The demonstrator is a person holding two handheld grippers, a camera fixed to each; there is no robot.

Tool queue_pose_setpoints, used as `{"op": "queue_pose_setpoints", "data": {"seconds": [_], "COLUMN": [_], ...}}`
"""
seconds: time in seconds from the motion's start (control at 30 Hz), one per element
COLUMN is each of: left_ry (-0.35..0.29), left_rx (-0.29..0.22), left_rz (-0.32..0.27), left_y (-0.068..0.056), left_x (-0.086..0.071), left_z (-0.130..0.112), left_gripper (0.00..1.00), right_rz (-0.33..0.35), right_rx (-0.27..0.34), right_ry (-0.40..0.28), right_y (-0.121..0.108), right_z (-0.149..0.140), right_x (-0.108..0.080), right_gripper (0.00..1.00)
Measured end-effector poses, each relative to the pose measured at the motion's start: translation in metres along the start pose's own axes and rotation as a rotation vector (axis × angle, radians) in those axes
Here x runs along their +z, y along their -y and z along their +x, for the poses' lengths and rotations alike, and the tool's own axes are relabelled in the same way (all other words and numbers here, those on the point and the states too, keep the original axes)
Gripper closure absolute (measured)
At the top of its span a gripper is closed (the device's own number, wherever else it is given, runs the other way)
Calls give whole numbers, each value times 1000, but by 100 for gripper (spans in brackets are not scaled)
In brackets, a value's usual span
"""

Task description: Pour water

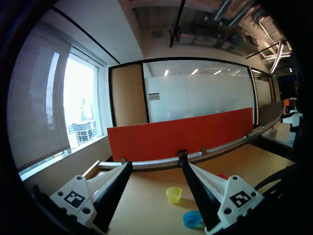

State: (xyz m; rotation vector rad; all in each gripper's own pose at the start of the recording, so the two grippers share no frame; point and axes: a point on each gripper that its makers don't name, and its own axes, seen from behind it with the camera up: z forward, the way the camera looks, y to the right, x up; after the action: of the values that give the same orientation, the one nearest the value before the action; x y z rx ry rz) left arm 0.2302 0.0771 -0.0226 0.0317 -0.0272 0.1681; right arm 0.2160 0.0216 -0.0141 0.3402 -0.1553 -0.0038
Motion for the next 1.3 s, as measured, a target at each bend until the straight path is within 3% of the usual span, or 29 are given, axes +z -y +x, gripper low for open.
{"op": "queue_pose_setpoints", "data": {"seconds": [0.2, 0.7, 1.1, 1.3], "left_ry": [5, -13, 13, 14], "left_rx": [-2, -28, -33, -32], "left_rz": [3, -1, -47, -85], "left_y": [2, 11, 10, 6], "left_x": [3, 19, 20, 20], "left_z": [0, 16, 13, 23], "left_gripper": [6, 6, 6, 6], "right_rz": [-3, -27, -138, -145], "right_rx": [2, 29, 12, 7], "right_ry": [-15, -40, -45, -58], "right_y": [2, 31, 22, 33], "right_z": [13, 6, 7, 33], "right_x": [2, 8, 4, 3], "right_gripper": [1, 1, 1, 1]}}
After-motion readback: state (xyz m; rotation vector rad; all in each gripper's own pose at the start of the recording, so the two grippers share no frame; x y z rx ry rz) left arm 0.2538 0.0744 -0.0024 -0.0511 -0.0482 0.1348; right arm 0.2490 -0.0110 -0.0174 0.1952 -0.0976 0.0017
